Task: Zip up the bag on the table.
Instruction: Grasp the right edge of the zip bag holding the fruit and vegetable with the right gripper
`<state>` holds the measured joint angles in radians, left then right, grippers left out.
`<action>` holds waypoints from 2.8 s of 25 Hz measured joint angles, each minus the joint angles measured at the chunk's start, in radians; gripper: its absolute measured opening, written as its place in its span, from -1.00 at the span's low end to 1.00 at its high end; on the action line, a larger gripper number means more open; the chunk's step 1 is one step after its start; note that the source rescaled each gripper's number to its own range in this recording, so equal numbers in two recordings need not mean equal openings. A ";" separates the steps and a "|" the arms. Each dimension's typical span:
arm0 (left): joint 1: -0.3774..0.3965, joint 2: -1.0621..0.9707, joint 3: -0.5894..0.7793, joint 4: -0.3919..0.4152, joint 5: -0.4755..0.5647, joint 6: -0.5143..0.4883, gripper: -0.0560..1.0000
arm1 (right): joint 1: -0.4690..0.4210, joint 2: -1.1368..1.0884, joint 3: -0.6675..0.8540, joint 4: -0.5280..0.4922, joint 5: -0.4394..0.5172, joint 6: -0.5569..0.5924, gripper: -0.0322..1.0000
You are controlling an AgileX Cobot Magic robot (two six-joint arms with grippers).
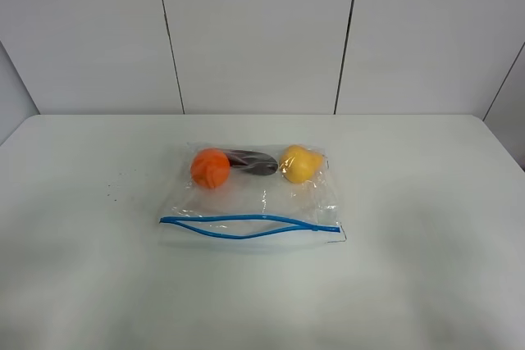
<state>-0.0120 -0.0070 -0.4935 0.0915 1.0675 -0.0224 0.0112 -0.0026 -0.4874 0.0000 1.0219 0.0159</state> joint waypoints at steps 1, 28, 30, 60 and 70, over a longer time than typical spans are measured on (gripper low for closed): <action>0.000 0.000 0.000 0.000 0.000 0.000 1.00 | 0.000 0.000 0.000 0.000 0.000 0.000 1.00; 0.000 0.000 0.000 0.000 0.000 0.000 1.00 | 0.000 0.083 -0.013 0.013 -0.021 -0.016 1.00; 0.000 0.000 0.000 0.000 0.000 0.000 1.00 | 0.000 0.180 -0.020 0.023 -0.041 0.001 1.00; 0.000 0.000 0.000 0.002 0.000 0.000 1.00 | -0.200 1.920 -0.257 1.389 0.019 -1.374 1.00; 0.000 0.000 0.000 0.002 0.000 0.000 1.00 | -0.251 2.188 -0.442 1.358 0.178 -1.409 1.00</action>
<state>-0.0120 -0.0070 -0.4935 0.0935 1.0675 -0.0224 -0.2397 2.1851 -0.9291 1.3583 1.1996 -1.3934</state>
